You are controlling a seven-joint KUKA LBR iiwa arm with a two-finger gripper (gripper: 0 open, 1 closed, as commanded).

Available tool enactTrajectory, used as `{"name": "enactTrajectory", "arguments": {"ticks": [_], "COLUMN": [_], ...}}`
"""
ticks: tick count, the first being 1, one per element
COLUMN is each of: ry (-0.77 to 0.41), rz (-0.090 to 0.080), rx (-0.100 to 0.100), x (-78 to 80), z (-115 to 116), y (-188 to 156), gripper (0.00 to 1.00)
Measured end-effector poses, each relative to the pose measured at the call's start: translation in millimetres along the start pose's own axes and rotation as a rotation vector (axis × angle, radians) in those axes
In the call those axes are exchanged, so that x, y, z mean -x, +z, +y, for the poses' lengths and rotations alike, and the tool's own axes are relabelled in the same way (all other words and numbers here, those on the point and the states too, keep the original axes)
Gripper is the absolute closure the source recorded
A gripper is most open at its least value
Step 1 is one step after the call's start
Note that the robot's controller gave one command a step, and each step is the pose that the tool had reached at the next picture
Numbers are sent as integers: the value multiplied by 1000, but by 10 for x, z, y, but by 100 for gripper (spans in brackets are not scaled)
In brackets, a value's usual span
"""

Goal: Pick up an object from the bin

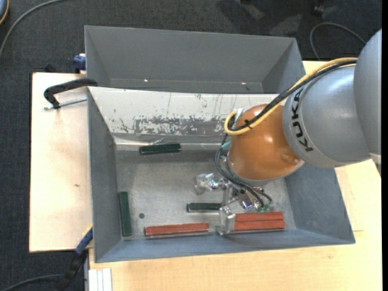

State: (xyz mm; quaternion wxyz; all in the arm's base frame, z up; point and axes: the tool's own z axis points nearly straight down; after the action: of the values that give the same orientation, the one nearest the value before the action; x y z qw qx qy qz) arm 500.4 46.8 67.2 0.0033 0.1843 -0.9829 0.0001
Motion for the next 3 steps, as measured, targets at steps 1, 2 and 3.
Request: {"name": "enactTrajectory", "arguments": {"ticks": [1,2,3], "ry": [-3,24,24], "rz": [-8,-21,-12], "rx": [0,-4,-1], "x": [37,195,175], "z": [20,-7,-4], "y": [-33,-1271,-1227], "gripper": [100,100,0]}}
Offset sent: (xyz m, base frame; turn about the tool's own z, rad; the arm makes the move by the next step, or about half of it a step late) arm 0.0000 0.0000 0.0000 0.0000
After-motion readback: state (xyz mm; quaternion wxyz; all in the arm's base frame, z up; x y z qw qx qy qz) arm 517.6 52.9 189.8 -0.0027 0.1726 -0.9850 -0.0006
